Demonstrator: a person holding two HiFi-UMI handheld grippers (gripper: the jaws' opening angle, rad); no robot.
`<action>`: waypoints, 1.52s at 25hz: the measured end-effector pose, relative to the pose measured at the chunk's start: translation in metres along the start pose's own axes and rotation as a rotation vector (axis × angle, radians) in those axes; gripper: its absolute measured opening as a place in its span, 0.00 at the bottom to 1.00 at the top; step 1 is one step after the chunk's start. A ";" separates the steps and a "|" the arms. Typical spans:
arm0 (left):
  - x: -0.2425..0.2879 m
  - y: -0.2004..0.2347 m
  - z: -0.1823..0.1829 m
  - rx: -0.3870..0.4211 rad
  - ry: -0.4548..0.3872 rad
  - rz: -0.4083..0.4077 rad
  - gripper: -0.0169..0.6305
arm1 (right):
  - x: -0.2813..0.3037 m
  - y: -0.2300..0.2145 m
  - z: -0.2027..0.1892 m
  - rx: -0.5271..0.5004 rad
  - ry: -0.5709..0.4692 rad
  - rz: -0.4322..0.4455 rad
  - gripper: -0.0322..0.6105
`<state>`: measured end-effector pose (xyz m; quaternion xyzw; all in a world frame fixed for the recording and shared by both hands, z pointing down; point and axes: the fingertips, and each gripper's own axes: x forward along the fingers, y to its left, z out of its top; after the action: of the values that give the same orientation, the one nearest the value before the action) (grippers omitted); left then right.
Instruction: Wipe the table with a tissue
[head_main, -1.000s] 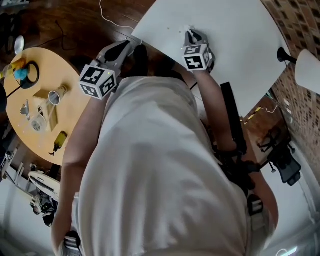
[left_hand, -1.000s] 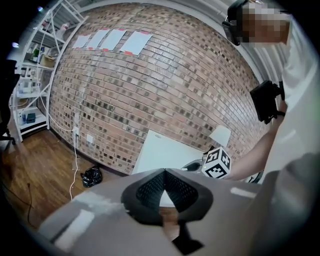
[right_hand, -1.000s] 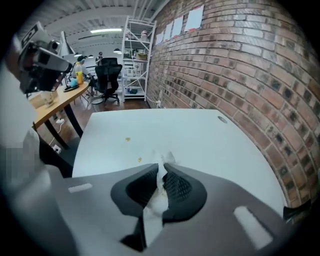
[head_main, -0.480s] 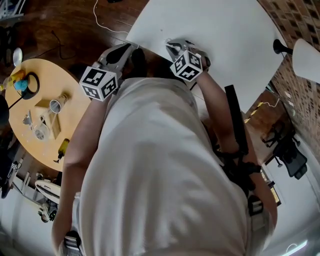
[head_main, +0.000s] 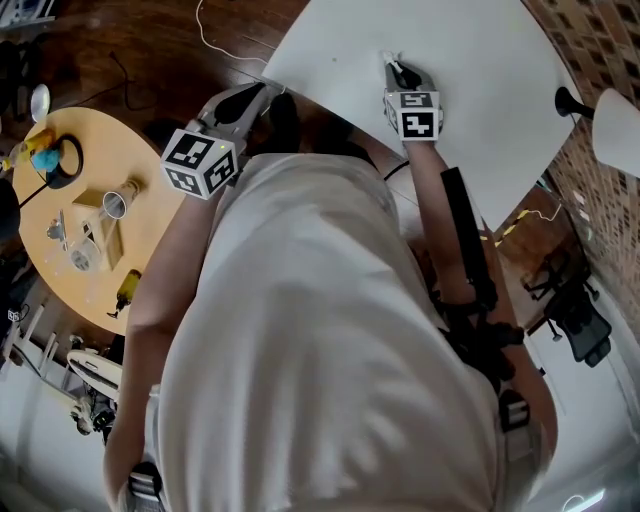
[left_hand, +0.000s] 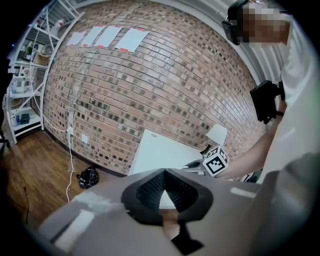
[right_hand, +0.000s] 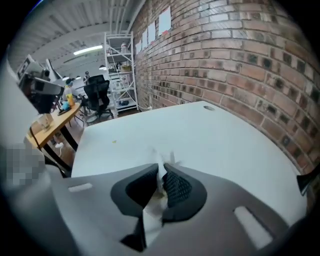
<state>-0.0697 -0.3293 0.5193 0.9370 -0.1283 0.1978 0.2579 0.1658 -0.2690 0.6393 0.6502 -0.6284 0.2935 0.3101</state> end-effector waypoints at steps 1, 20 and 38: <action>-0.002 0.002 -0.002 -0.001 0.004 0.005 0.03 | 0.001 0.003 0.002 -0.012 0.005 -0.028 0.10; -0.020 0.036 0.005 0.005 -0.003 -0.019 0.03 | 0.016 0.164 0.033 -0.460 -0.071 0.344 0.10; 0.049 -0.019 0.002 0.145 0.114 -0.336 0.03 | -0.095 0.065 -0.054 0.240 -0.148 0.121 0.10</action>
<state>-0.0195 -0.3211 0.5311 0.9486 0.0595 0.2134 0.2259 0.0972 -0.1681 0.6024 0.6635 -0.6479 0.3359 0.1648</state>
